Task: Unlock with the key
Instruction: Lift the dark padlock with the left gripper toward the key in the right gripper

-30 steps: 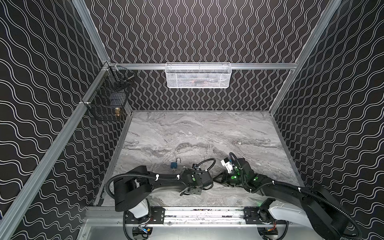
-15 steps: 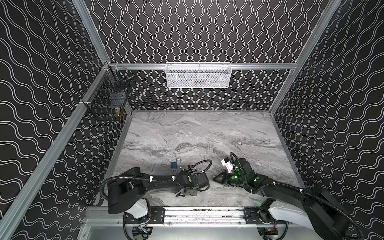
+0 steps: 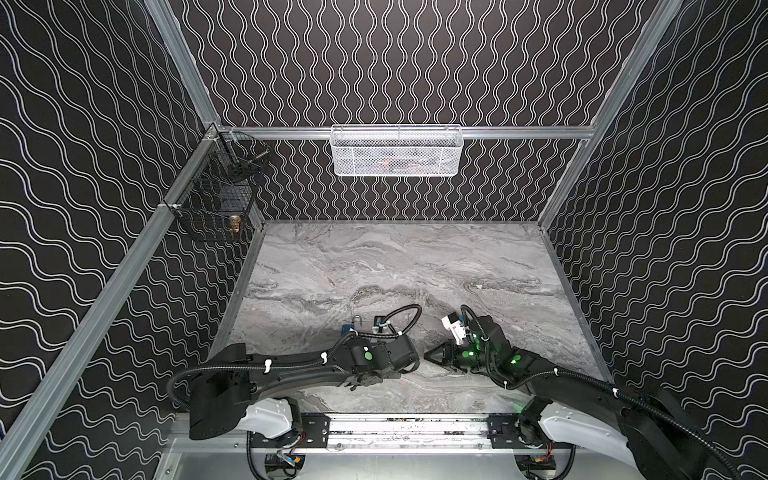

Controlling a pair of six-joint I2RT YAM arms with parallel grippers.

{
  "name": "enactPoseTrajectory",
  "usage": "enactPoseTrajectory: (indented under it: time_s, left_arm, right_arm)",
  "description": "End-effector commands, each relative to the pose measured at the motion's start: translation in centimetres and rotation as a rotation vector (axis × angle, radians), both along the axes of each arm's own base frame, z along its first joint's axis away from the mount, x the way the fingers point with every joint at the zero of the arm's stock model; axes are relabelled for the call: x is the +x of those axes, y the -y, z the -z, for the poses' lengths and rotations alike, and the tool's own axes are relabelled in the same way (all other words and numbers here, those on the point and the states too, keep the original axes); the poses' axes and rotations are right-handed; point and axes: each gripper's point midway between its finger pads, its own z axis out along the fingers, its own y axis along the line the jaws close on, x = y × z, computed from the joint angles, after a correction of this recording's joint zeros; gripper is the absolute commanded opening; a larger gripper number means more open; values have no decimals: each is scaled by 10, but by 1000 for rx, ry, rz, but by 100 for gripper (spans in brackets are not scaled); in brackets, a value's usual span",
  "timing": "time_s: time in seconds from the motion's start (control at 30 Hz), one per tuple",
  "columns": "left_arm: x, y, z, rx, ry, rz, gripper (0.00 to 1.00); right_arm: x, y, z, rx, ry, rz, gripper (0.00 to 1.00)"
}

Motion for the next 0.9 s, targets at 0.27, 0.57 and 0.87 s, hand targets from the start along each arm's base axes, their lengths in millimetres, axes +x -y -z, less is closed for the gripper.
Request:
enactPoseTrajectory:
  time_s: [0.27, 0.57, 0.87]
  left_arm:
    - [43, 17, -63, -209, 165, -129, 14]
    - [54, 25, -77, -218, 199, -126, 11]
    - [60, 26, -82, -203, 204, -117, 10]
  right_arm:
    - [2, -27, -14, 32, 26, 129, 0]
    - [4, -60, -32, 100, 61, 127, 0]
    - [8, -77, -46, 158, 111, 95, 0]
